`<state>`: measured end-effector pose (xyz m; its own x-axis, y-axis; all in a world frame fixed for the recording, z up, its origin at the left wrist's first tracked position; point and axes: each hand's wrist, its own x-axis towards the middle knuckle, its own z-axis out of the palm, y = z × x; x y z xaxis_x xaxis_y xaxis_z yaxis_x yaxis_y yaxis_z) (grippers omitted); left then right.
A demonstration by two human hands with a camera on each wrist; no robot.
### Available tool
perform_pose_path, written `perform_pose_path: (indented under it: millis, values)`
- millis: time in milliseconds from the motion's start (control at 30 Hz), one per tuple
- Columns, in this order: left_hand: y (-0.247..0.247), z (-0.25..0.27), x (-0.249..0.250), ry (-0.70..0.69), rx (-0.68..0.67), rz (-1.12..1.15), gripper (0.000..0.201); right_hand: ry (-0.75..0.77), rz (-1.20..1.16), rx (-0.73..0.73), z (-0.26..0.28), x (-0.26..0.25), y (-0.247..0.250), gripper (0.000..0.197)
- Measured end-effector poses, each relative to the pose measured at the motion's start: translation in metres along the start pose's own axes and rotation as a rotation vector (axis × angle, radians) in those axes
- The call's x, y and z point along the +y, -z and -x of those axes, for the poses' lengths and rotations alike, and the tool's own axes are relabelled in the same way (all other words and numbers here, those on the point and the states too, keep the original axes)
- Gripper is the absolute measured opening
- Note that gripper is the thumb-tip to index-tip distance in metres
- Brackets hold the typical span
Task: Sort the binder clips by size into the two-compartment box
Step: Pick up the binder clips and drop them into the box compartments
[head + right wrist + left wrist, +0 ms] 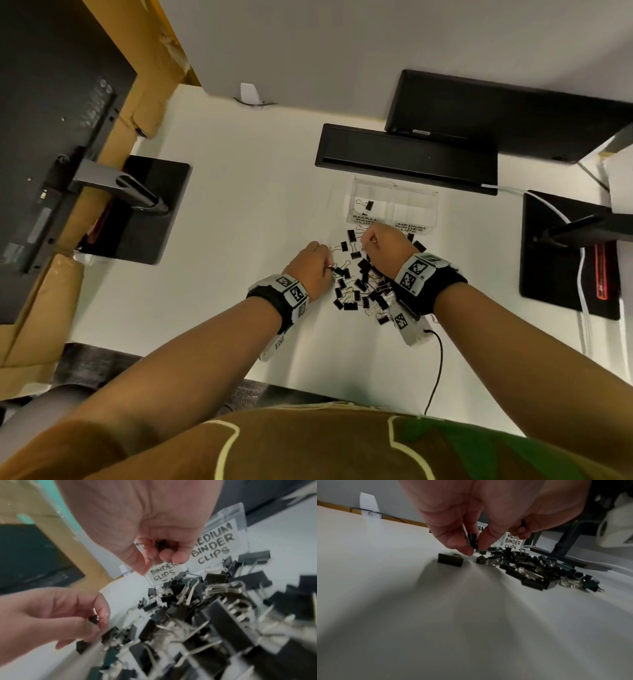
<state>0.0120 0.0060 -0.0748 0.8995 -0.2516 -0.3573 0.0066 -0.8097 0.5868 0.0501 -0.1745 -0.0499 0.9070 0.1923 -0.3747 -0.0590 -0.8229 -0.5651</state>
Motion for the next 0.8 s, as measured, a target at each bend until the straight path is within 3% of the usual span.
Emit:
perform_pose_path:
  millis: [133, 333, 600, 800]
  values:
    - [-0.002, 0.002, -0.002, -0.026, -0.048, -0.053, 0.020, -0.012, 0.209, -0.179, -0.002, 0.003, -0.011, 0.034]
    - [-0.004, 0.002, -0.006, -0.077, -0.079, -0.131, 0.033, 0.009, 0.376, -0.128, 0.000, -0.008, -0.026, 0.036]
    - [-0.003, -0.002, -0.008, -0.083, -0.091, -0.145, 0.029, 0.007, 0.369, -0.099, -0.004, -0.006, -0.030, 0.023]
    - [-0.005, -0.005, -0.009, -0.066, -0.099, -0.111, 0.026, -0.027, 0.198, -0.046, -0.007, -0.007, -0.013, 0.018]
